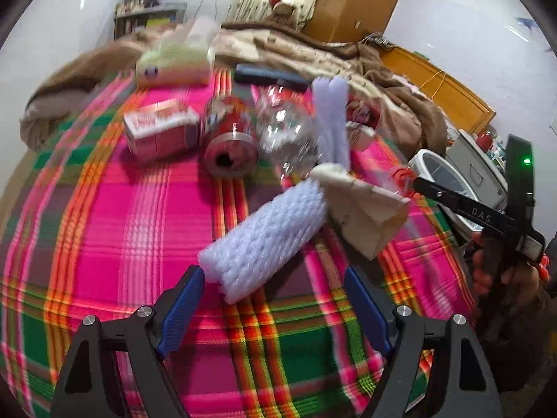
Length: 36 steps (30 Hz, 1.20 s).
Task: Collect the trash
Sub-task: 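Grasp the clear plastic cup with the right tool while the left tool grasps the white foam mesh sleeve, then carry the cup with the right tool while the left tool carries the foam sleeve to the bin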
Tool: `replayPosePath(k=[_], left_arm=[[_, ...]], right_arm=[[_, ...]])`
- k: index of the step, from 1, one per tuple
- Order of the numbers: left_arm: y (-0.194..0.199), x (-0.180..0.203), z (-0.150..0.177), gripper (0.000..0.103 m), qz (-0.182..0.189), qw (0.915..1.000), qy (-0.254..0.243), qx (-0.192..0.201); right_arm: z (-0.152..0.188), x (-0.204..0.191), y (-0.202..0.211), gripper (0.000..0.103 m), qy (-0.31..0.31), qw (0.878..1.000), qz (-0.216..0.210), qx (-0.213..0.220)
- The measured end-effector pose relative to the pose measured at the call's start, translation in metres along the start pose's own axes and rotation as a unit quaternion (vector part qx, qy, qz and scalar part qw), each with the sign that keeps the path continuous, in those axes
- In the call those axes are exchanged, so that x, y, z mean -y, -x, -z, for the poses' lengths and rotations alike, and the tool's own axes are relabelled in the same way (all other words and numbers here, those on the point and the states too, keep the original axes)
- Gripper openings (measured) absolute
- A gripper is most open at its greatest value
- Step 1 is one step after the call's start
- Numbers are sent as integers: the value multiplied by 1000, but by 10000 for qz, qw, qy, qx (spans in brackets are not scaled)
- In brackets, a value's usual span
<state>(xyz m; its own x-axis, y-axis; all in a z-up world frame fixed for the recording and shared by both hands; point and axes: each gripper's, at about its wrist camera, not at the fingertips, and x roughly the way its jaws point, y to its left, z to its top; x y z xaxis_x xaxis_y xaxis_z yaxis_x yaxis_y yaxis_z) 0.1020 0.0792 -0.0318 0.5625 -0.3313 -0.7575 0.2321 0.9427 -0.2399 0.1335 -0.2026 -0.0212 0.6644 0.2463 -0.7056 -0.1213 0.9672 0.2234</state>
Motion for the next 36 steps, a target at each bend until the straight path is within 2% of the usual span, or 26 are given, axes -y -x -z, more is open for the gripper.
replayPosePath(k=[3, 5, 12, 15, 20, 22, 23, 24, 26, 30, 31, 32, 35, 36], left_arm=[[15, 3, -9, 82, -207, 9992, -177, 277], [17, 1, -16, 82, -276, 9986, -260, 363], [-17, 0, -23, 82, -220, 9976, -649, -47], [-35, 3, -22, 82, -342, 9964, -737, -261], [-51, 3, -16, 80, -322, 9961, -699, -426], [-49, 6, -16, 80, -393, 9957, -770, -348], [-49, 8, -18, 77, -382, 9955, -808, -301], [-49, 9, -19, 75, -325, 9955, -826, -318], [-51, 11, -21, 64, -282, 9952, -861, -377], [-55, 18, -20, 54, -311, 9941, -943, -437], [-55, 19, -21, 48, -320, 9940, -958, -425], [-54, 20, -20, 45, -307, 9941, -951, -415], [-52, 17, -21, 33, -246, 9956, -815, -383], [-51, 16, -21, 32, -211, 9960, -780, -386]], right_arm=[[-2, -5, -4, 67, 194, 9997, 112, 51], [-4, -8, -14, 67, 320, 9994, 130, -79], [-7, -4, -30, 67, 295, 9990, 84, -318], [-4, -2, -29, 67, 262, 9990, 82, -355], [1, 0, -26, 67, 300, 9987, 119, -406], [3, -1, -24, 61, 353, 9986, 143, -368], [3, -1, -24, 55, 363, 9985, 146, -373], [3, 0, -25, 54, 352, 9985, 145, -393], [3, 0, -25, 54, 342, 9986, 139, -386], [2, 0, -23, 54, 351, 9988, 119, -330], [3, 0, -23, 54, 354, 9988, 131, -316], [3, 0, -22, 54, 359, 9988, 126, -304], [4, 0, -20, 54, 351, 9990, 108, -268], [3, 0, -20, 54, 346, 9990, 98, -261]])
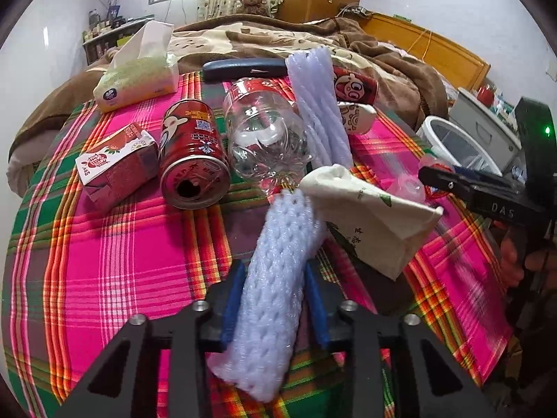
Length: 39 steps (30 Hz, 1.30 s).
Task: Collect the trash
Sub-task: 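Carry the cup with the right tool while the left tool carries the foam sleeve to the bin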
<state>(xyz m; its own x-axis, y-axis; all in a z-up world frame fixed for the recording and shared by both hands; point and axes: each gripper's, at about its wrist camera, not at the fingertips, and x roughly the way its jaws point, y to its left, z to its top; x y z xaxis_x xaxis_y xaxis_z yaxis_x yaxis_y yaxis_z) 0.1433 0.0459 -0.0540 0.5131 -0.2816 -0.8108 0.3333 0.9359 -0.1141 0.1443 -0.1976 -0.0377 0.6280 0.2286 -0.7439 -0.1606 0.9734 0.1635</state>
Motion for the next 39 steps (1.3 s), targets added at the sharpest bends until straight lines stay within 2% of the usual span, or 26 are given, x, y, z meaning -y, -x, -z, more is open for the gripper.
replayPosePath(k=[4, 19, 21, 28, 39], left_arm=[[4, 3, 0, 29, -1, 9999, 67, 91], [49, 16, -19, 29, 126, 9960, 414, 782], [55, 24, -26, 29, 168, 9951, 366, 904], [51, 56, -45, 29, 294, 9949, 123, 954], [26, 137, -85, 29, 865, 9913, -301, 947]], right_arm=[[1, 1, 3, 54, -21, 10000, -17, 43], [-2, 8, 35, 54, -160, 9987, -64, 480], [-3, 11, 41, 54, -170, 9982, -47, 572], [-5, 29, 61, 54, -269, 9964, 96, 803], [-3, 84, 86, 54, -624, 9919, 541, 970]])
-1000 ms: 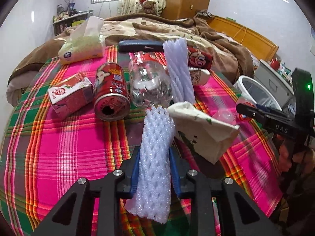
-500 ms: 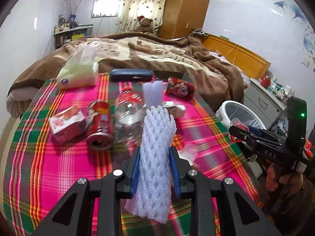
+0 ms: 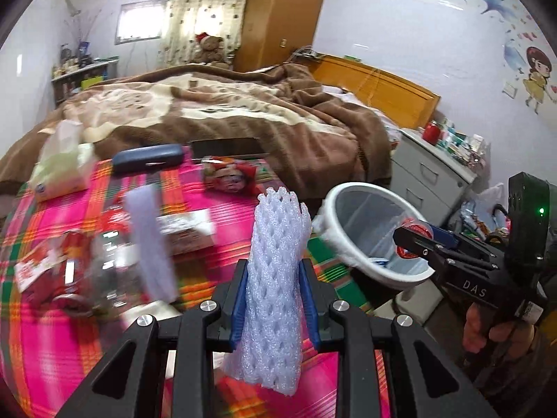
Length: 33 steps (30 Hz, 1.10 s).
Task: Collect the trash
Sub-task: 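Carry the cup with the right tool while the left tool carries the foam sleeve to the bin, then open the right tool over the bin while the left tool releases the foam sleeve into it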
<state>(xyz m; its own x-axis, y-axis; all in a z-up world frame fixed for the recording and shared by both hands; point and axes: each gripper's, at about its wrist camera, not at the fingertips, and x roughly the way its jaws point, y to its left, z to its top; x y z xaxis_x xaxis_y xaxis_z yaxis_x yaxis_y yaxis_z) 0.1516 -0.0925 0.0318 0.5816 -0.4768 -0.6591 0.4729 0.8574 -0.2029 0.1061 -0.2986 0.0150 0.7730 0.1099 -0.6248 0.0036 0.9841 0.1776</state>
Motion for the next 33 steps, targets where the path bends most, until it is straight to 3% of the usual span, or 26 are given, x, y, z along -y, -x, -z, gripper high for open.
replayPosePath(k=[13, 27, 28, 30, 31, 33], left_arm=[[-74, 81, -28, 29, 756, 9962, -309, -318], [-144, 118, -37, 29, 890, 9919, -346, -832], [-146, 118, -37, 30, 908, 9917, -334, -841], [-151, 120, -37, 41, 973, 9908, -354, -868], [-153, 119, -38, 53, 938, 9912, -337, -871], [-154, 117, -38, 57, 986, 9911, -270, -848]], right_arm=[[0, 62, -13, 54, -452, 9971, 579, -213], [7, 93, -34, 54, -395, 9933, 822, -714], [7, 94, -34, 54, -389, 9930, 843, -724], [8, 96, -35, 55, -380, 9924, 883, -772], [8, 96, -36, 55, -371, 9920, 899, -804], [8, 97, -37, 66, -375, 9914, 966, -804]])
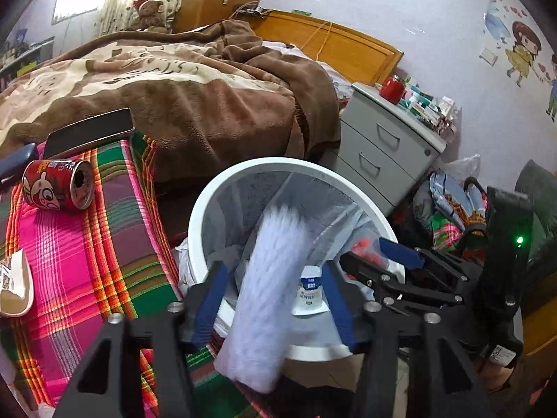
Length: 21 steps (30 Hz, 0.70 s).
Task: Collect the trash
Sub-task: 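Open the right tool over the bin while the left tool releases the foam sleeve into it, then move both open tools back over the bed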
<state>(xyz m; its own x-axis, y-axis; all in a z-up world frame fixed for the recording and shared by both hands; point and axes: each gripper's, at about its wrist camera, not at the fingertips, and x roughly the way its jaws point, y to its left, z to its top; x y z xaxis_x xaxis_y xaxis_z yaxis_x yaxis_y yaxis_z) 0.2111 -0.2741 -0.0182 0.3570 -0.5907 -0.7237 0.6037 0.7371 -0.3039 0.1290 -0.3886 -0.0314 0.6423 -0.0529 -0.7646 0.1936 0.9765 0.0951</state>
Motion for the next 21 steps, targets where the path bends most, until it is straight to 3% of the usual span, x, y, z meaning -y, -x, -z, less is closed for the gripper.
replayPosePath(k=[10, 21], left_arm=[[14, -6, 3, 59, -74, 9999, 52, 119], [60, -28, 21, 59, -342, 9981, 290, 434]], right_arm=[[0, 3, 6, 69, -164, 9998, -68, 118], [2, -17, 20, 69, -214, 9989, -209, 357]])
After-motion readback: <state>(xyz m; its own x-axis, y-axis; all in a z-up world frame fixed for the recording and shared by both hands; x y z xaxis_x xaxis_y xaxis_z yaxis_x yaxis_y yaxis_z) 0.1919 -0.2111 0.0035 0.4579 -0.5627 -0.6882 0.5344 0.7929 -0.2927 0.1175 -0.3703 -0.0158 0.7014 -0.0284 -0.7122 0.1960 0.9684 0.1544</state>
